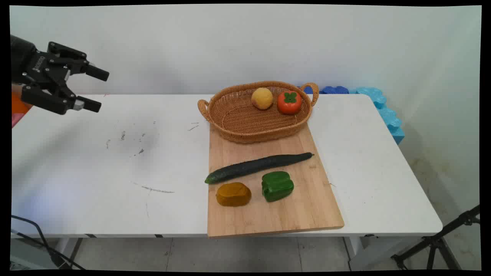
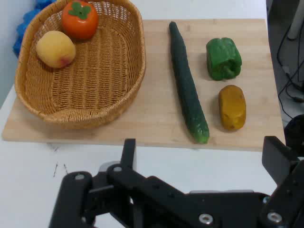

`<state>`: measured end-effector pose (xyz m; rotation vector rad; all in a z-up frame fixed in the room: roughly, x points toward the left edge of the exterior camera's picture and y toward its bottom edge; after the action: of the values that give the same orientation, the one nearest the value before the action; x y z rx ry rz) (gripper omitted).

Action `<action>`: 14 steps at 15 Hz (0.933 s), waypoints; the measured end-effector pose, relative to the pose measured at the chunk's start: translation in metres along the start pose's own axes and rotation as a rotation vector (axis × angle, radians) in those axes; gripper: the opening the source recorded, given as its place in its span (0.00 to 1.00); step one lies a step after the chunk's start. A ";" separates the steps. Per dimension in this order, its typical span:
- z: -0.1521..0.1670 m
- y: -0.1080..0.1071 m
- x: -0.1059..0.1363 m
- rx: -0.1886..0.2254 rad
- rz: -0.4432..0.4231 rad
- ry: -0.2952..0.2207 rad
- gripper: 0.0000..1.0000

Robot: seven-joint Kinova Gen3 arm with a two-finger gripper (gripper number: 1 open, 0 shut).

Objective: Pick up the cucumber from the cutting board

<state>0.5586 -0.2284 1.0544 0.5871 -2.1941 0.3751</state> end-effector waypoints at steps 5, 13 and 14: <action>0.007 -0.007 0.009 0.007 -0.010 0.008 1.00; 0.055 -0.005 0.065 0.029 -0.095 -0.045 1.00; 0.067 -0.003 0.072 0.030 -0.113 -0.055 1.00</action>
<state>0.4766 -0.2812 1.0690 0.7424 -2.1989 0.3368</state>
